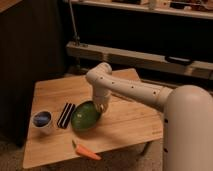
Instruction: Drag the ceramic bowl in a circle
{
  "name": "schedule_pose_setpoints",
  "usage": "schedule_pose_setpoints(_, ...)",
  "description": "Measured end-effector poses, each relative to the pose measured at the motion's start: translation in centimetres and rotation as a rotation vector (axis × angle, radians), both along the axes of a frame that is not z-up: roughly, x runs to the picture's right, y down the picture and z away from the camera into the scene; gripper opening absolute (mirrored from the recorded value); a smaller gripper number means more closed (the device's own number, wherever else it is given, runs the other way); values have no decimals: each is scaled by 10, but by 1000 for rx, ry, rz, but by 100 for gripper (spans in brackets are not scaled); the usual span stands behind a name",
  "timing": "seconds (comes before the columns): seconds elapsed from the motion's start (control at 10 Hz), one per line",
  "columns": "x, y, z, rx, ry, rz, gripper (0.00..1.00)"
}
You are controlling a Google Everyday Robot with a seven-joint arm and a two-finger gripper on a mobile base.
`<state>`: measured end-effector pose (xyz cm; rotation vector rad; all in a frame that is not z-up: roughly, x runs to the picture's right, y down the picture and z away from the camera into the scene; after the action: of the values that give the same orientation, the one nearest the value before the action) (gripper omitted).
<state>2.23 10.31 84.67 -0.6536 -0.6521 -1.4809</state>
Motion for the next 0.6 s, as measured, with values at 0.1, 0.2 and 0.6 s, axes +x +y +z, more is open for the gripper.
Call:
schedule_pose_setpoints(0.1,27,-3,8,-13,34,18,3)
schedule_pose_setpoints(0.2,50,-5,14,-21,61,32,3)
schedule_pose_setpoints(0.6,121,-9,24,-42,134,77,3)
